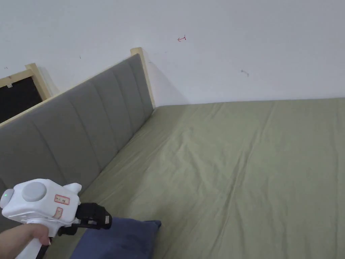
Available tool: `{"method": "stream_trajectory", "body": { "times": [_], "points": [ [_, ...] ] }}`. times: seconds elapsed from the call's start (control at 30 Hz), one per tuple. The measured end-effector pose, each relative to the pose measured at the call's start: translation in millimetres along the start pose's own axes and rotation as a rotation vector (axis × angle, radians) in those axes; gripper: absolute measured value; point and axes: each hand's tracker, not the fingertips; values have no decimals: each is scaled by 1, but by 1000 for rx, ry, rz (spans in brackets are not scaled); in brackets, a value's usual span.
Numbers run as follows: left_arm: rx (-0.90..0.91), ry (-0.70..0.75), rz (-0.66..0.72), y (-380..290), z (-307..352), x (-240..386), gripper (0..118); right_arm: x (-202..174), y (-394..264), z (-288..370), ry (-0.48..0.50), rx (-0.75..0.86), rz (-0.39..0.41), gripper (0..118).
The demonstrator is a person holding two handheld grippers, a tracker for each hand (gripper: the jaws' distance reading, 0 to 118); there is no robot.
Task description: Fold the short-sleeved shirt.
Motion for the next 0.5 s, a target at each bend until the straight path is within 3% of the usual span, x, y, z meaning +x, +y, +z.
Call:
{"method": "stream_trajectory", "body": {
  "times": [0.1,0.17,0.2,0.23,0.27,0.33,0.37,0.4,0.5],
  "points": [
    [32,33,-6,-5,10,10,110,-2,2,5,-2,16,9,0],
    [57,53,-96,-15,8,34,111,0,1,7,9,18,3,0],
    [26,135,-122,-24,3,50,108,1,0,9,14,19,-3,0],
    [10,134,-111,-31,1,60,97,1,-2,10,16,20,-8,0],
    [3,105,-105,-40,-1,75,59,3,-3,10,17,17,-9,0],
    [42,42,-164,-71,-4,123,33,3,-7,14,19,8,4,0],
    [68,33,-216,-79,-9,129,7,3,-9,15,17,8,14,0],
    [109,-25,-277,-92,-7,149,1,3,-11,18,16,9,25,0],
    [271,-180,-303,-143,12,228,1,3,-18,25,25,10,35,0]
  ]
}}
